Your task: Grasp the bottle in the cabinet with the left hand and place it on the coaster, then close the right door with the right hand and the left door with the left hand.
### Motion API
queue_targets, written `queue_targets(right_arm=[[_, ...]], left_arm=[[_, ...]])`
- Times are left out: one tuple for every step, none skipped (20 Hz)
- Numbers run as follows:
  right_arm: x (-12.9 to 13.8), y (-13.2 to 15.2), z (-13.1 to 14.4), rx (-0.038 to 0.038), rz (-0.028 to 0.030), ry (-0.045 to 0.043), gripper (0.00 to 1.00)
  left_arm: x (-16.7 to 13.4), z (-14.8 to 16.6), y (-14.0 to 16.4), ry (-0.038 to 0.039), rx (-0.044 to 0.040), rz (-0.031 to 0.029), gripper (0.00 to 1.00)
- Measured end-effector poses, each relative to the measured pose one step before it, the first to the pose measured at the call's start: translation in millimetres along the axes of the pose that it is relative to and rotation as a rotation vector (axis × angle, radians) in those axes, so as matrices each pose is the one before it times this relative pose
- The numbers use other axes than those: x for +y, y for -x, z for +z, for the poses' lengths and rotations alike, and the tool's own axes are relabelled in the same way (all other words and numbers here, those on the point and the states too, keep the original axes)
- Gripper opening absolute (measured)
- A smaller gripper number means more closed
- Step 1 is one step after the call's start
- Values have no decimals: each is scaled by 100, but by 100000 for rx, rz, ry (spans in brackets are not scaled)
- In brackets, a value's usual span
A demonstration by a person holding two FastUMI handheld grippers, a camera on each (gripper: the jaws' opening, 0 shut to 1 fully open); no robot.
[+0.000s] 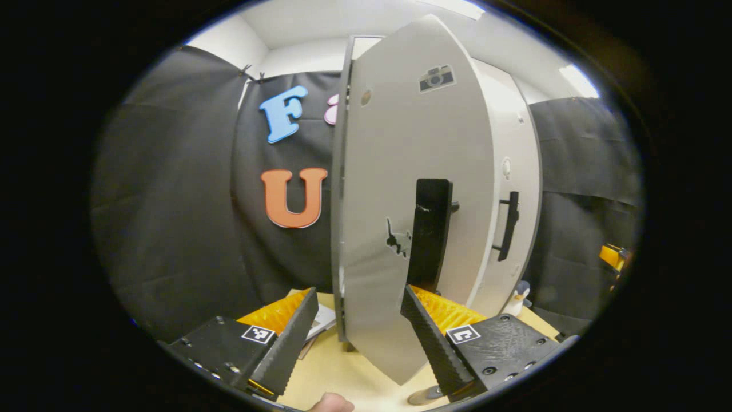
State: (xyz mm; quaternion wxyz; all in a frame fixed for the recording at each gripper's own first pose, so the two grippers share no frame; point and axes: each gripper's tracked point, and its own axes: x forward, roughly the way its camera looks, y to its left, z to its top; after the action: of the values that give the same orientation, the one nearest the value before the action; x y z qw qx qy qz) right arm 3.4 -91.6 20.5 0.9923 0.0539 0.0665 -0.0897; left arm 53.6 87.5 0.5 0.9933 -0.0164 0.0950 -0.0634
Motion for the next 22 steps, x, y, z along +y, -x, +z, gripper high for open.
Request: queue_targets(right_arm=[[-351, 254, 70, -177, -761, 269, 94], [-417, 116, 43, -330, -675, -85, 94], [-487, 146, 113, -92, -1030, -344, 94], [-573, -255, 174, -207, -702, -594, 94], [-481, -94, 165, -374, -771, -461, 98], [-461, 56, 150, -383, -909, -176, 98], [-340, 521, -24, -225, -845, 28, 98], [-415, 88, -11, -125, -1033, 197, 98], [-324, 133, 39, -77, -593, 144, 94], [-250, 162, 2, 224, -443, 216, 98], [-90, 94, 77, -138, 135, 190, 94], [-140, 52, 98, -119, -71, 335, 98], [-86, 107, 198, -405, 191, 187, 98], [16, 81, 194, -430, 50, 40, 94], [22, 82, 58, -300, 250, -34, 94], [80, 25, 7, 90, 491, -25, 94], [123, 36, -72, 137, 409, 197, 94], [186, 45, 78, 300, 685, 266, 94], [263, 70, 114, -7, 839, 278, 94], [301, -47, 374, -452, 1132, 340, 98], [344, -13, 517, -911, 1065, 388, 98], [318, 22, 475, -1057, 1030, 521, 98]], left_arm=[[-1152, -9, -549, -836, -25, -2283, 100], [-1027, -31, -345, -914, 198, -2362, 87], [-918, 219, -372, -1565, -77, -1861, 87], [-581, 293, -479, -2063, -628, -1310, 88], [-457, 300, -485, -2003, -841, -574, 88], [-561, 208, -498, -1267, -367, -670, 89], [-462, 211, -460, -331, -189, -234, 89], [-313, 78, -506, 250, -358, -236, 90], [-399, 233, -345, 899, -356, -615, 90], [-398, 331, -375, 1170, -495, -566, 91], [-232, 227, -274, 1034, -605, -234, 99], [-115, 279, -279, 820, -689, 270, 98], [-12, 105, -282, 834, -496, 488, 96], [-189, 29, -219, 935, -22, -222, 95], [-233, -54, -119, 848, 287, -249, 93], [-146, -7, -90, 288, 329, -78, 92], [-123, 151, 90, -43, -101, 59, 90], [-208, 263, 2, -225, -571, -4, 94], [-155, 358, 183, -525, -822, 52, 94], [-174, 443, 242, -688, -962, 365, 94], [-161, 407, 250, -630, -947, 177, 94], [-135, 416, 344, -445, -728, 451, 94]])
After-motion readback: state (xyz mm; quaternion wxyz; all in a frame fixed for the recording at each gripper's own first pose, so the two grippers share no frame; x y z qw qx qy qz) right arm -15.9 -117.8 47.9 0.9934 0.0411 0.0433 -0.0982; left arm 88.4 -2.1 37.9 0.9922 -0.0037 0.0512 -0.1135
